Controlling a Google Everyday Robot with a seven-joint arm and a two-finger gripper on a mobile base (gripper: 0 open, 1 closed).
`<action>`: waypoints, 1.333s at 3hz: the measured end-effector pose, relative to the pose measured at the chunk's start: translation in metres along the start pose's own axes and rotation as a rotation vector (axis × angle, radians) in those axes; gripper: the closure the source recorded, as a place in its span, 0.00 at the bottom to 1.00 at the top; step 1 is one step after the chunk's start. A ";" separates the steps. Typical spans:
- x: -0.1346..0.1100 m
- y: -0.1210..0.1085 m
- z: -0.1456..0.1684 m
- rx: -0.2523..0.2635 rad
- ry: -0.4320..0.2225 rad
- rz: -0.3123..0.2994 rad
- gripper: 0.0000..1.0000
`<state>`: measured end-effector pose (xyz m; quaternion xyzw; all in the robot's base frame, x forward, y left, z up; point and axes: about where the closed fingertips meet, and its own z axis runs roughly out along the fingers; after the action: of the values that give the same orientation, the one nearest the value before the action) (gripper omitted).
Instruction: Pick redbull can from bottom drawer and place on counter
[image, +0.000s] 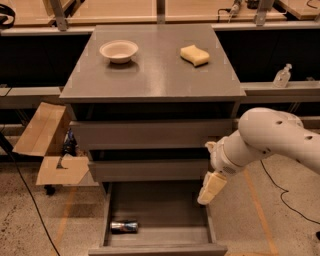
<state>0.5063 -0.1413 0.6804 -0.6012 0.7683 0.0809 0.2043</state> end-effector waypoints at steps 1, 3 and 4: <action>0.009 0.003 0.038 -0.035 0.018 0.027 0.00; 0.017 0.007 0.058 -0.051 0.020 0.081 0.00; 0.017 0.005 0.108 -0.065 -0.008 0.073 0.00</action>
Offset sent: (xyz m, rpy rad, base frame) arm 0.0033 0.0058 -0.0348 -0.0043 0.0413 -0.0103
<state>0.5214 -0.1154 0.5755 -0.5787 0.7859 0.1157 0.1843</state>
